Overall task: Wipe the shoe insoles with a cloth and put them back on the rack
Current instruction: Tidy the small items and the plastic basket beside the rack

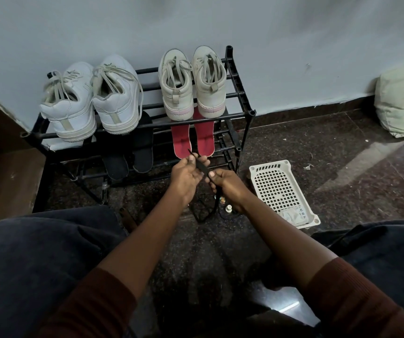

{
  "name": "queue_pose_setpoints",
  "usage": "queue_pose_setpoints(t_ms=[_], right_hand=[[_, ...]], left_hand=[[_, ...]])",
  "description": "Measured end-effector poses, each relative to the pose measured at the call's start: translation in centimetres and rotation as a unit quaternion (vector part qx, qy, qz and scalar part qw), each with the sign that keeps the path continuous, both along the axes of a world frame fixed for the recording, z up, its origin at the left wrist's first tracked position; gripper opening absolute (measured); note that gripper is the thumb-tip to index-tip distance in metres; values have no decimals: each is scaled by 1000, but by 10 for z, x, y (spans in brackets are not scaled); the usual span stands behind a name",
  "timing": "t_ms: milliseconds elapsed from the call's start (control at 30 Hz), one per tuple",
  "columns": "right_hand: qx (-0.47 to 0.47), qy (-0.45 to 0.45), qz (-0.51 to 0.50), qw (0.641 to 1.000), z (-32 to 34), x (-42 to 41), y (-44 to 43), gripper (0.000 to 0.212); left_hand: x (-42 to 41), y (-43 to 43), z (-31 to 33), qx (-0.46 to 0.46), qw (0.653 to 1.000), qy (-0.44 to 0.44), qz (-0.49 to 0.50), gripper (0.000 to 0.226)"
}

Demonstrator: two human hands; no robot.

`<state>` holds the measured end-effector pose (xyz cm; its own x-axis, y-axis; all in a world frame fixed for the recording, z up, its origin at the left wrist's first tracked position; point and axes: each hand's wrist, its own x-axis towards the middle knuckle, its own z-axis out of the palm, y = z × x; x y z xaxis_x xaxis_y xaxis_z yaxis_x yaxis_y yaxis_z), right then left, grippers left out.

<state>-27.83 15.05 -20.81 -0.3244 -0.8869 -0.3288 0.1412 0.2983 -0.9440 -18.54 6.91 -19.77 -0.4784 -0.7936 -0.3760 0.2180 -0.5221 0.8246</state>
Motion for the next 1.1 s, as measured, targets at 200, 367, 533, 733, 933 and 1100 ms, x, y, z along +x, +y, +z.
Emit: queue_pose_setpoints(t_ms=[200, 367, 533, 733, 933, 1100], right_hand=[[52, 44, 32, 997, -11, -16, 15, 35], [90, 15, 9, 996, -15, -33, 28, 17], [118, 75, -46, 989, -17, -61, 42, 14], [120, 149, -69, 979, -21, -68, 37, 5], [107, 252, 7, 962, -3, -45, 22, 14], [91, 245, 45, 964, 2, -29, 16, 12]], left_hand=[[11, -15, -7, 105, 989, 40, 92, 33], [41, -41, -24, 121, 979, -20, 163, 33], [66, -48, -33, 108, 960, -116, 230, 34], [64, -37, -47, -57, 937, -283, 199, 14], [28, -9, -29, -290, 839, -417, -196, 35], [12, 19, -32, -321, 782, -396, -360, 41]])
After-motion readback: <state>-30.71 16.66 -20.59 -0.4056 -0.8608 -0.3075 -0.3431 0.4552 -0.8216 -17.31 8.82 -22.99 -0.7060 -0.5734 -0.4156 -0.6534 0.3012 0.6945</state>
